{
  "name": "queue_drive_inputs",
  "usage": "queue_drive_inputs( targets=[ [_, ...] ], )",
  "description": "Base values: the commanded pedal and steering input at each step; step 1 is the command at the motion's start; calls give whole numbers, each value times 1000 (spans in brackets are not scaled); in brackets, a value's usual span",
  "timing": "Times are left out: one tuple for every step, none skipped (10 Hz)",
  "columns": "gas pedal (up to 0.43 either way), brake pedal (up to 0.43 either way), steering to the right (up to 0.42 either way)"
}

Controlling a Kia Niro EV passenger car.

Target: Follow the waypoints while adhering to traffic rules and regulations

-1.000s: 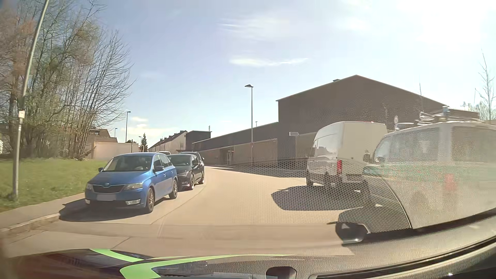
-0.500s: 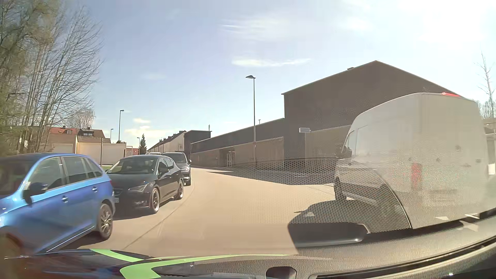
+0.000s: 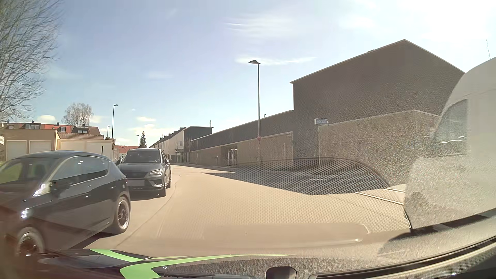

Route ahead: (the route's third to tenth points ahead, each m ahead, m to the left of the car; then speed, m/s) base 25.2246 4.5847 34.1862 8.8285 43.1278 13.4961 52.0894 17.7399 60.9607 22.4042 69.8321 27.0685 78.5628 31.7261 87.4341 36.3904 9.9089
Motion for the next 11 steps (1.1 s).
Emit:
queue_drive_inputs(
  targets=[
    [98, 0, -10],
    [98, 0, -8],
    [98, 0, -8],
    [98, 0, -8],
    [98, 0, -8],
    [110, 0, -8],
    [118, 0, -9],
    [118, 0, -16],
    [118, 0, -23],
    [130, 0, -32],
    [130, 0, -41]
  ],
)
